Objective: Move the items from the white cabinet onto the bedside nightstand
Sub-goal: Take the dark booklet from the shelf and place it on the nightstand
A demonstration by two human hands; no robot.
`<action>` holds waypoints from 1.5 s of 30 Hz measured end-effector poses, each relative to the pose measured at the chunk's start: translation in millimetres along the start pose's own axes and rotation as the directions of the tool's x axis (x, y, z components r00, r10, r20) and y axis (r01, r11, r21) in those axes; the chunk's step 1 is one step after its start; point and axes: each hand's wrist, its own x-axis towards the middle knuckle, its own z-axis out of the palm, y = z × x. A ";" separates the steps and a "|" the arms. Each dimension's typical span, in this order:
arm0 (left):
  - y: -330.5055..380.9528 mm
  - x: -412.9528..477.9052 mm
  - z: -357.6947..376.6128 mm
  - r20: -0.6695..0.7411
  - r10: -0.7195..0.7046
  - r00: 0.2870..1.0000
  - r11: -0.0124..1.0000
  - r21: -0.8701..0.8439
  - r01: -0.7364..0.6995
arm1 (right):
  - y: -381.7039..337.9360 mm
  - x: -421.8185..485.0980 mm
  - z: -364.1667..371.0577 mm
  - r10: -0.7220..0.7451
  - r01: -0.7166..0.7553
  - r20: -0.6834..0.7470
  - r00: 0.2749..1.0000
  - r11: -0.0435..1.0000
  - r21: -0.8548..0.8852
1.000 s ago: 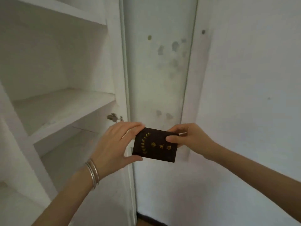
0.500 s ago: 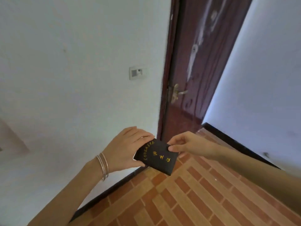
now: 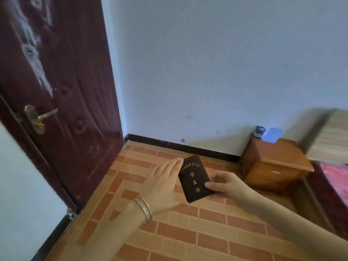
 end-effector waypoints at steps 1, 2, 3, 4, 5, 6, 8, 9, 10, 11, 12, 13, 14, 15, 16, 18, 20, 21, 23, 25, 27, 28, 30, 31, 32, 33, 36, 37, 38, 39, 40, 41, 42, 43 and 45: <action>18.9 19.0 8.8 0.004 0.033 0.999 0.999 -0.002 -0.033 | 7.1 -8.6 -21.4 -0.001 0.002 -0.032 0.999 1.000 0.024; 36.8 35.8 16.9 0.017 0.067 0.998 0.998 -0.009 -0.067 | 14.2 -17.3 -41.4 0.001 0.002 -0.066 0.998 0.999 0.041; 54.1 51.0 23.8 0.037 0.107 0.994 0.994 -0.022 -0.106 | 21.1 -26.2 -59.8 0.006 -0.001 -0.102 0.995 0.998 0.056; 71.1 65.0 30.6 0.058 0.151 0.987 0.988 -0.035 -0.149 | 29.1 -34.7 -77.2 0.020 -0.009 -0.142 0.990 0.997 0.074; 87.2 78.0 37.6 0.079 0.199 0.977 0.980 -0.042 -0.196 | 37.4 -42.9 -93.0 0.039 -0.021 -0.179 0.983 0.995 0.099; 102.8 89.9 43.7 0.093 0.250 0.964 0.968 -0.045 -0.247 | 45.8 -50.8 -107.5 0.060 -0.033 -0.214 0.975 0.991 0.128; 130.3 112.0 57.2 0.111 0.341 0.933 0.940 -0.057 -0.337 | 61.5 -65.1 -131.5 0.095 -0.048 -0.272 0.958 0.984 0.174; 142.6 122.5 63.5 0.121 0.380 0.917 0.925 -0.069 -0.375 | 68.6 -70.9 -141.9 0.108 -0.055 -0.303 0.947 0.982 0.179; 154.0 132.8 70.3 0.132 0.420 0.898 0.907 -0.079 -0.413 | 74.9 -75.4 -151.9 0.119 -0.061 -0.336 0.934 0.982 0.179; 164.4 143.0 76.8 0.136 0.463 0.876 0.887 -0.078 -0.456 | 80.5 -78.0 -161.4 0.128 -0.065 -0.372 0.919 0.982 0.176; 173.6 153.7 83.1 0.138 0.503 0.854 0.865 -0.068 -0.498 | 86.0 -79.0 -171.3 0.137 -0.070 -0.412 0.901 0.983 0.172; 181.9 165.4 88.8 0.139 0.537 0.832 0.843 -0.065 -0.534 | 90.5 -78.0 -181.2 0.141 -0.078 -0.450 0.882 0.985 0.156; 188.6 177.4 93.9 0.146 0.564 0.813 0.825 -0.070 -0.560 | 94.8 -75.2 -191.0 0.140 -0.089 -0.484 0.864 0.988 0.128; 193.5 189.0 100.4 0.159 0.582 0.797 0.813 -0.076 -0.578 | 98.7 -71.2 -200.5 0.134 -0.107 -0.518 0.845 0.991 0.083; 197.0 204.2 108.1 0.170 0.601 0.781 0.798 -0.080 -0.597 | 101.7 -64.1 -213.0 0.125 -0.130 -0.555 0.822 0.991 0.031; 197.7 228.0 119.4 0.197 0.620 0.759 0.781 -0.072 -0.620 | 104.1 -54.0 -231.8 0.089 -0.202 -0.615 0.784 0.973 -0.116; 185.7 265.9 138.4 0.178 0.626 0.760 0.777 -0.060 -0.626 | 105.8 -34.7 -259.0 0.056 -0.286 -0.672 0.738 0.929 -0.237; 177.0 286.3 144.9 0.131 0.636 0.760 0.770 -0.051 -0.636 | 106.3 -24.3 -273.6 0.046 -0.307 -0.694 0.718 0.916 -0.257; 158.1 325.9 155.2 0.128 0.627 0.768 0.778 -0.062 -0.625 | 105.9 -2.5 -302.7 0.048 -0.315 -0.732 0.680 0.920 -0.232; 142.9 362.2 164.8 0.104 0.617 0.780 0.787 -0.081 -0.611 | 104.1 19.3 -330.3 0.065 -0.293 -0.768 0.637 0.942 -0.163; 134.3 391.8 171.7 0.100 0.602 0.792 0.798 -0.089 -0.596 | 102.7 39.7 -352.0 0.105 -0.240 -0.790 0.604 0.969 -0.055; 131.9 405.1 176.9 0.084 0.602 0.794 0.798 -0.074 -0.598 | 103.7 49.8 -362.4 0.125 -0.214 -0.798 0.590 0.977 -0.006; 132.5 430.7 185.6 0.097 0.597 0.796 0.802 -0.048 -0.596 | 110.5 66.9 -383.2 0.164 -0.163 -0.810 0.563 0.983 0.086; 134.8 441.1 190.2 0.114 0.587 0.801 0.809 -0.043 -0.587 | 115.2 73.4 -392.3 0.196 -0.139 -0.809 0.554 0.980 0.142; 137.4 450.2 195.5 0.130 0.579 0.805 0.814 -0.045 -0.579 | 120.5 79.5 -400.9 0.227 -0.115 -0.803 0.551 0.974 0.196; 140.7 458.9 201.6 0.147 0.577 0.804 0.816 -0.050 -0.576 | 126.4 85.1 -409.9 0.252 -0.098 -0.793 0.555 0.966 0.238; 153.4 484.4 221.5 0.189 0.581 0.792 0.812 -0.059 -0.581 | 137.8 101.5 -436.5 0.280 -0.070 -0.775 0.567 0.953 0.294; 158.0 494.1 230.8 0.185 0.579 0.794 0.813 -0.060 -0.579 | 142.3 106.6 -446.9 0.290 -0.066 -0.768 0.571 0.949 0.309; 163.6 504.1 239.4 0.189 0.573 0.797 0.817 -0.059 -0.574 | 148.2 112.2 -458.1 0.303 -0.066 -0.755 0.582 0.943 0.327; 169.5 514.0 248.1 0.198 0.567 0.799 0.821 -0.057 -0.568 | 155.0 117.8 -469.8 0.314 -0.069 -0.739 0.596 0.937 0.342; 176.0 525.1 256.8 0.212 0.560 0.801 0.825 -0.058 -0.562 | 161.9 124.0 -482.6 0.319 -0.076 -0.727 0.608 0.935 0.346; 183.4 537.0 266.0 0.223 0.553 0.803 0.830 -0.059 -0.555 | 168.7 130.3 -496.3 0.322 -0.086 -0.718 0.617 0.934 0.346; 192.9 549.9 273.7 0.236 0.544 0.805 0.835 -0.056 -0.548 | 175.6 136.8 -512.2 0.322 -0.093 -0.708 0.629 0.935 0.342; 204.6 563.4 280.8 0.247 0.536 0.807 0.840 -0.055 -0.540 | 181.3 142.7 -529.3 0.320 -0.096 -0.697 0.641 0.935 0.341; 229.3 590.7 296.6 0.249 0.529 0.811 0.843 -0.045 -0.536 | 189.6 154.2 -565.9 0.317 -0.091 -0.680 0.661 0.933 0.347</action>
